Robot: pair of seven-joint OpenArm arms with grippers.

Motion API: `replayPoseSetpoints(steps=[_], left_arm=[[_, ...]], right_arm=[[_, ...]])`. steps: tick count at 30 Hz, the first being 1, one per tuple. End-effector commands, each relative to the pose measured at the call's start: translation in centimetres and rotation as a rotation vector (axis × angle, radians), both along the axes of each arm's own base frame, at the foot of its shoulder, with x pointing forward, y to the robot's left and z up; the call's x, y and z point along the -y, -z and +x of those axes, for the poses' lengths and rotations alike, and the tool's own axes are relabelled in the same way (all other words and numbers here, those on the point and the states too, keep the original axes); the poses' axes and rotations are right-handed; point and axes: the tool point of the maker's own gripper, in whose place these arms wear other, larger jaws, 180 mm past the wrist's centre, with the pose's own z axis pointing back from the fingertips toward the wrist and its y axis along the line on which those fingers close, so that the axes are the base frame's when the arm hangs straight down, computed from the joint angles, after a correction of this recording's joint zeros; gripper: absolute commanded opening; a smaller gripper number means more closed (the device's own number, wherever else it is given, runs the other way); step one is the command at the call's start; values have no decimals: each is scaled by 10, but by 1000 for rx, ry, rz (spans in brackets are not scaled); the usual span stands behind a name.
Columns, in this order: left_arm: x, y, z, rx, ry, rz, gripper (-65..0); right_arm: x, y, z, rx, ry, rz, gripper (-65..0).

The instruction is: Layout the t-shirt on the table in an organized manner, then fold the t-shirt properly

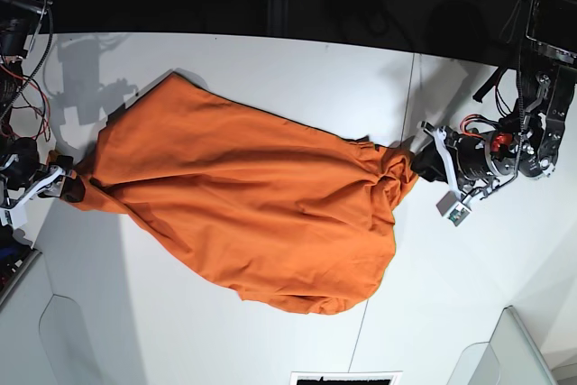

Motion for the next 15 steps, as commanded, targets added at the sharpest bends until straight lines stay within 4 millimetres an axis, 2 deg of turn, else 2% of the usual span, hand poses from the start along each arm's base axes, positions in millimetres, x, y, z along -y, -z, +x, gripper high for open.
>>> replayPoseSetpoints(steps=[1, 4, 9, 15], left_arm=[[-10, -24, 15, 71, -25, -13, -482], [-19, -42, 22, 113, -55, -68, -481], [-15, -42, 15, 87, -33, -100, -481], [8, -46, 3, 81, 68, -187, -481]], right_arm=[[6, -18, 8, 42, -6, 1, -245], [-8, -7, -6, 3, -33, 72, -245], [-28, 16, -34, -42, -55, 119, -245], [-59, 11, -68, 6, -73, 127, -245]])
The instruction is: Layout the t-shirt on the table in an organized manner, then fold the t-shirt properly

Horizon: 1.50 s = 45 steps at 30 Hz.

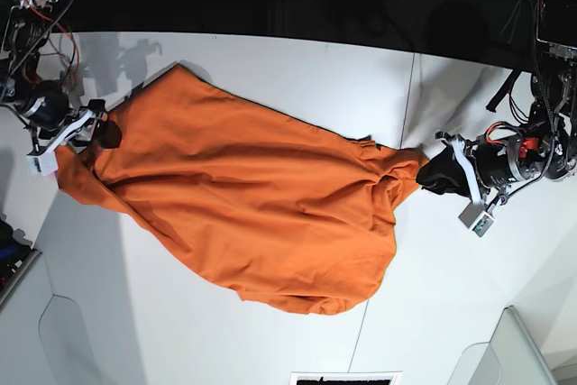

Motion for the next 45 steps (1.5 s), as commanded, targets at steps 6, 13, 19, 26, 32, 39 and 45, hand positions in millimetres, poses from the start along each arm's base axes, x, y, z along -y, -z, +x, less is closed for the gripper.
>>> replayPoseSetpoints(steps=[6, 13, 19, 26, 32, 39, 45], left_arm=[[26, -32, 9, 105, 66, -71, -481], [54, -24, 9, 108, 72, -122, -481], [60, -20, 9, 108, 70, -122, -482], [52, -12, 11, 114, 63, -55, -482], [42, -1, 17, 99, 11, -87, -482], [37, 5, 19, 90, -12, -93, -482], [38, 7, 16, 71, -7, -92, -482]], right_arm=[[-23, 2, -23, 15, -6, 25, -245], [-55, 21, -42, -2, 43, 116, -248], [-71, 21, -39, 19, 62, 165, -547], [-82, 6, -55, -12, -26, 192, -650], [-63, -25, -92, 34, -19, 68, -650], [-52, -42, -121, 46, -2, 6, -300], [-20, -68, -97, 180, 102, -67, -301]])
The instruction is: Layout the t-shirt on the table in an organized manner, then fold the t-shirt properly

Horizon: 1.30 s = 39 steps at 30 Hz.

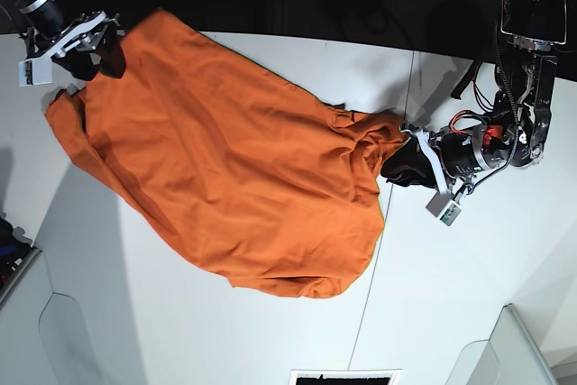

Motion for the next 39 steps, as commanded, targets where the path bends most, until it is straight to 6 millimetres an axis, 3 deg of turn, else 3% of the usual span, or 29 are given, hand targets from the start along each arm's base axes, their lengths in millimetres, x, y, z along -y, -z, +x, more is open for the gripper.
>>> replayPoseSetpoints(steps=[1, 9, 13, 17, 20, 26, 32, 39], left_arm=[[-1, -19, 11, 53, 2, -29, -482], [27, -50, 0, 100, 108, -79, -482], [40, -59, -4, 105, 144, -112, -482], [69, -54, -19, 87, 234, -122, -482], [96, -42, -34, 52, 294, -136, -482], [135, -22, -62, -8, 337, -191, -482], [137, 2, -74, -11, 316, -128, -482], [120, 33, -80, -94, 280, -82, -482]], right_arm=[[11, -15, 16, 67, 35, -34, -301], [62, -27, 78, 132, 159, -178, -301], [77, -2, 101, 66, 155, -185, -301], [92, 29, 112, -10, 146, -186, -301], [94, 43, 116, -46, 132, -176, -303], [75, 52, 117, -70, 62, -187, -311], [83, 52, 120, -60, 58, -264, -617], [118, 10, 150, 39, 73, -376, -650]])
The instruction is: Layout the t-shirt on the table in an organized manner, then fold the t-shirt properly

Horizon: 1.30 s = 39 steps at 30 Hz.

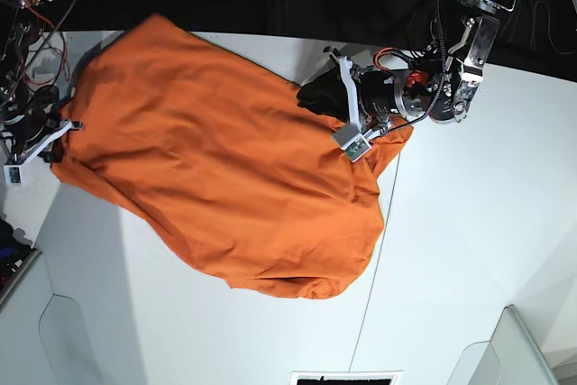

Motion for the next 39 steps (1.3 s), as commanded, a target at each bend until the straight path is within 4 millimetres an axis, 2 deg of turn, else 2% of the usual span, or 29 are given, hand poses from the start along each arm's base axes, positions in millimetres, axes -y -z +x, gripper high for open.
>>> replayPoseSetpoints(steps=[1, 7, 8, 11, 12, 13, 17, 19, 22, 26, 29, 34, 36, 39], left_arm=[[-1, -8, 8, 29, 0, -14, -482], [-1, -8, 10, 31, -2, -13, -482], [-1, -8, 10, 32, -2, -13, -482], [-1, -9, 12, 35, -2, -12, -482], [-1, -10, 12, 37, -1, -11, -482], [-1, -10, 14, 41, -2, -11, -482], [-2, -14, 19, 54, -4, -9, -482], [-3, -13, 20, 56, -3, -3, -482], [-4, -15, 24, 70, -2, 4, -482], [-4, -30, 45, 123, -3, 4, -482], [-6, -45, 64, 173, -11, 4, -482], [-8, -64, 87, 232, -28, 2, -482], [-7, -71, 94, 254, -32, -8, -482], [-5, -82, 103, 291, -40, -29, -482]], right_arm=[[17, -29, 17, 77, 3, -45, -650], [66, -68, 44, 130, 106, -102, -650], [71, -73, 46, 130, 124, -106, -624], [80, -78, 43, 98, 187, -68, -341], [77, -78, 42, 94, 187, -38, -286], [74, -78, 41, 90, 187, -6, -274], [60, -81, 35, 112, 158, 97, -275], [52, -75, 25, 86, 139, 137, -275], [38, -52, 4, 27, 115, 186, -275], [25, -22, -34, -28, 132, 243, -275], [30, -13, -65, -32, 198, 262, -275], [62, -16, -102, 23, 333, 254, -275], [72, -20, -103, 64, 364, 248, -275], [81, -24, -92, 117, 400, 250, -275]])
